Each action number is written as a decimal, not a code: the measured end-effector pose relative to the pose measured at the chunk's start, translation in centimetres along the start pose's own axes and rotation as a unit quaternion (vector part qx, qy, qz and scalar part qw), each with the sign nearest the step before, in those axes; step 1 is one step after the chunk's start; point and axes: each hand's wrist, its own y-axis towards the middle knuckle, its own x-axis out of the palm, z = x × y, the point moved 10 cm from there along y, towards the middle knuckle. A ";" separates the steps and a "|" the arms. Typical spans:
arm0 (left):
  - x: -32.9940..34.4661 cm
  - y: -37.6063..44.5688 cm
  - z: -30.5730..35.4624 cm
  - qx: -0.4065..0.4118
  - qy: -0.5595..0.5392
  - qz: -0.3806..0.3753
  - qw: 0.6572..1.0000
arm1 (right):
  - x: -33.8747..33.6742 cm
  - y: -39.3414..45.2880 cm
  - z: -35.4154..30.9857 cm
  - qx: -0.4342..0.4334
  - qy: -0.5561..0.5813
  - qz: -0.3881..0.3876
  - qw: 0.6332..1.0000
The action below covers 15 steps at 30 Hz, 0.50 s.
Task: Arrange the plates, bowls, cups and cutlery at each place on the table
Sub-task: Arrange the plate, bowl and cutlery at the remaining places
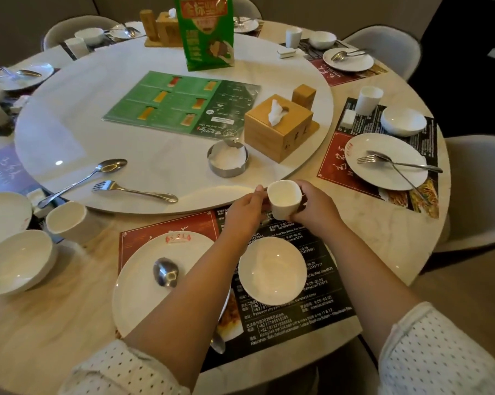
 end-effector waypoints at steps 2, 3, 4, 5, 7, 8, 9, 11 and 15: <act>0.2 0.2 -0.3 0.001 0.005 0.002 1.000 | 0.4 0.3 0.6 -0.002 0.003 -0.001 1.000; 0.2 0.3 -0.4 0.000 0.008 0.004 1.000 | 0.5 0.4 0.8 -0.002 0.006 0.000 1.000; 0.2 0.3 -0.5 -0.003 0.011 0.007 1.000 | 0.7 0.5 0.9 -0.004 0.010 0.002 1.000; 0.1 0.3 -0.6 -0.006 0.013 0.010 1.000 | 0.8 0.5 1.0 -0.006 0.014 0.004 1.000; 0.1 0.3 -0.7 -0.007 0.019 0.014 1.000 | 1.0 0.5 1.1 -0.009 0.027 0.005 1.000; 0.1 0.2 -0.7 -0.006 0.022 0.014 1.000 | 1.1 0.5 1.2 -0.009 0.033 0.006 0.999; 0.1 0.2 -0.7 -0.006 0.022 0.013 1.000 | 1.1 0.4 1.2 -0.006 0.036 0.005 0.999; 0.2 -0.1 -0.7 -0.008 0.016 0.009 1.000 | 1.2 0.1 1.4 0.007 0.035 0.000 0.999; -1.1 -1.8 -0.4 0.007 0.028 0.021 0.999 | -0.2 -2.2 0.8 0.047 0.025 0.075 0.996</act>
